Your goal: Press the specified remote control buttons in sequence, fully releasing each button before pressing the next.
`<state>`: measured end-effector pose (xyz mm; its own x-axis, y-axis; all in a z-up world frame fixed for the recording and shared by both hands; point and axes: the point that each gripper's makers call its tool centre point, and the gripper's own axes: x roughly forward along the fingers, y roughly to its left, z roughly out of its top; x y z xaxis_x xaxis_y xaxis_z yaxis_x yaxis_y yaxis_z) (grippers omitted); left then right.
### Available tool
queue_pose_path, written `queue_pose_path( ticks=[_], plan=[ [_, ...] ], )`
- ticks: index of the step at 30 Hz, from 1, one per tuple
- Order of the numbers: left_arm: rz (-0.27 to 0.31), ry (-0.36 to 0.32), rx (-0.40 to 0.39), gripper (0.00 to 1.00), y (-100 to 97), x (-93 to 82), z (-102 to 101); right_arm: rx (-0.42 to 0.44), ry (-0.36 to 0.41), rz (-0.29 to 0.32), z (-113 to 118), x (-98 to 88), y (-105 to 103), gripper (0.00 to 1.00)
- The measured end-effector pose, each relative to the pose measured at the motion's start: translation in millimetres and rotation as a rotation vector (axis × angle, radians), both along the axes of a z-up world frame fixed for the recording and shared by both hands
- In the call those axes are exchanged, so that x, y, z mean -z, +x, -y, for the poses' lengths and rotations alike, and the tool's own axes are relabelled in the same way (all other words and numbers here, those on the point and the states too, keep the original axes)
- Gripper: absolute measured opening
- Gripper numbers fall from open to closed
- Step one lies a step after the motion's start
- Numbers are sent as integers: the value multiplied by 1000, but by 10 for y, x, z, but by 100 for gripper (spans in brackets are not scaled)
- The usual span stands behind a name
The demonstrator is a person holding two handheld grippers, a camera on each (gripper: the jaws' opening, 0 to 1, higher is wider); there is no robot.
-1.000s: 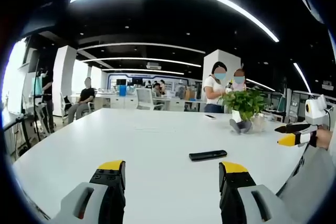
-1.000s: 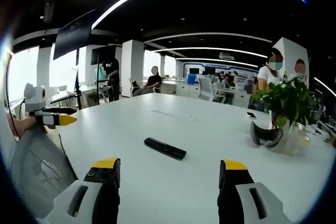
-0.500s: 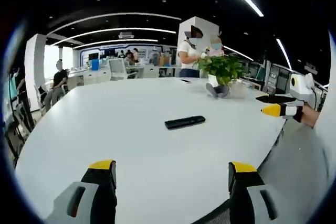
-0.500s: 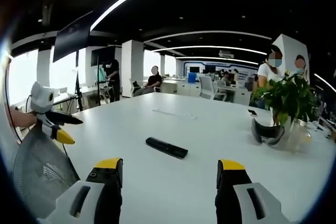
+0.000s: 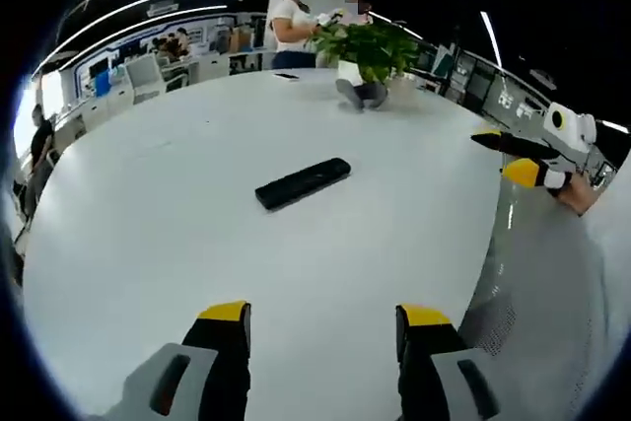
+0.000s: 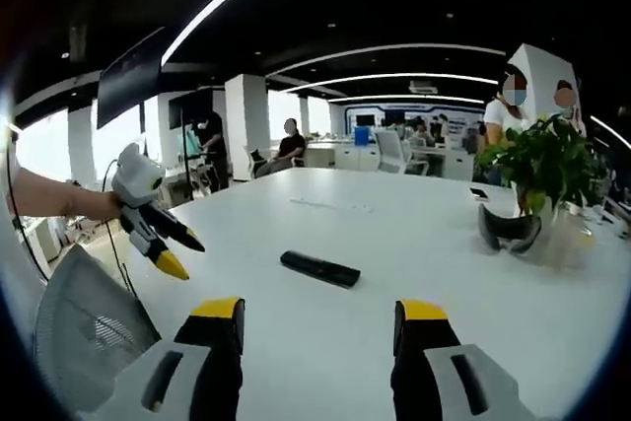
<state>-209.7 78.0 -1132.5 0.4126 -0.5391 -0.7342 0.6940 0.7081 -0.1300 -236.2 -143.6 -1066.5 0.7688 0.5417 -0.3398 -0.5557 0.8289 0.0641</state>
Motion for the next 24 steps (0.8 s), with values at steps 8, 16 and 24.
queue_pose_path(
  ticks=[8, 16, 24],
  plan=[
    [6, -16, 140, 47, 508, -138, 293, -9, -12, -11, 1, 21, -22, 49],
    [-23, -14, 186, 47, 885, -88, 541, -7, -14, -17, 13, 32, -21, 45],
    [-48, 168, 328, 47, 1065, 142, 623, -4, -15, -25, 21, 48, -16, 42]
  ],
)
